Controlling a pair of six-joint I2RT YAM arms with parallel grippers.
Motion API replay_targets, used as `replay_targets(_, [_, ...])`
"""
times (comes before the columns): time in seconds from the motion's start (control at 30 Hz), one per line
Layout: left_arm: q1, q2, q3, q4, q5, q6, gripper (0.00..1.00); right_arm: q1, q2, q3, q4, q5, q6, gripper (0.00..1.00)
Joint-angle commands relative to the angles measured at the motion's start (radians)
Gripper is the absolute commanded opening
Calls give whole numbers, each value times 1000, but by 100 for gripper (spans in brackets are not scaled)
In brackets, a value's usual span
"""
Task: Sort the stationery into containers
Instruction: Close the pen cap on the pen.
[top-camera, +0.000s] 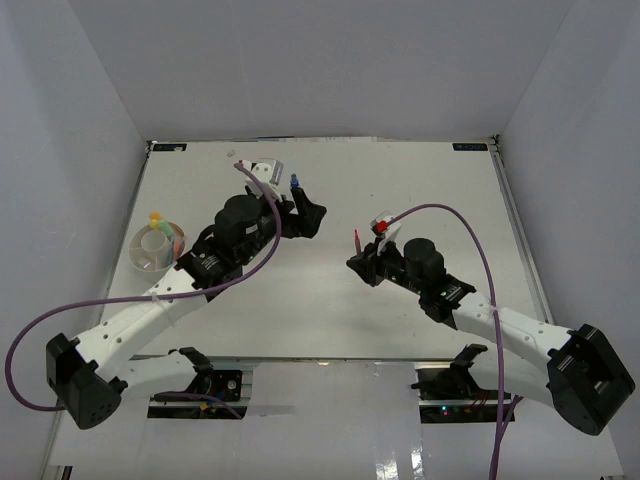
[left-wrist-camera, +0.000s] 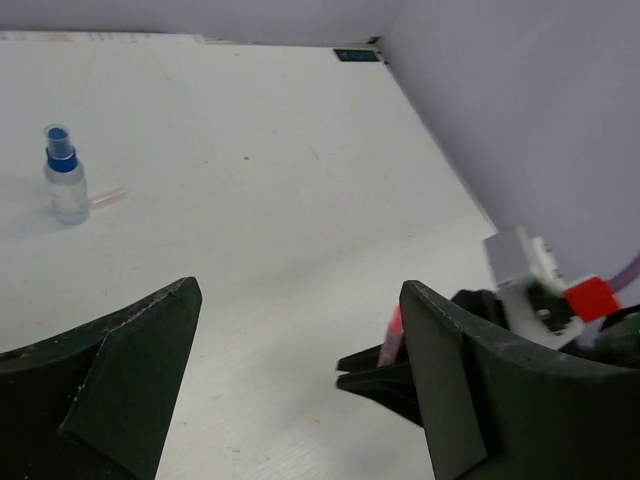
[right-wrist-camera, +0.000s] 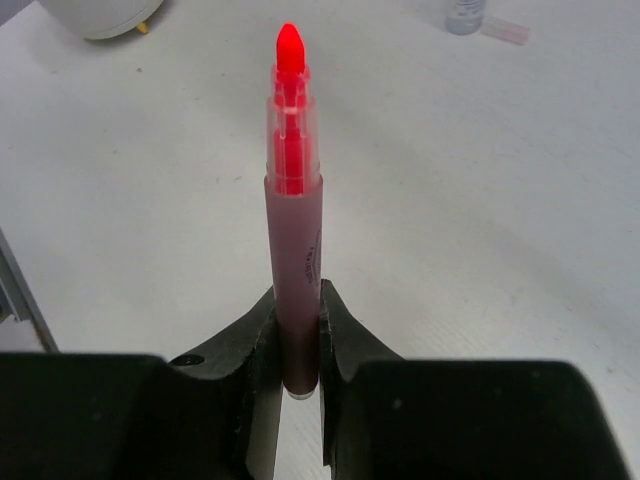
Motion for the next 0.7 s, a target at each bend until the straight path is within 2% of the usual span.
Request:
replay_targets(0.0, [-3,124,20,-54,-96,77,91,-50,-53,-12,20,26,9,8])
replay_targets(0.23, [0,467,218,-77,-96,198,87,-156,-130,-73,15,22,-6,8])
replay_targets(0.43, [59,747,371,-63,-122,264,86,-185,-199,-133,40,32,-6,8])
replay_targets(0.67, [132,1014,653,-97,-137,385,87,-205,-244,-171,70,26,15,8])
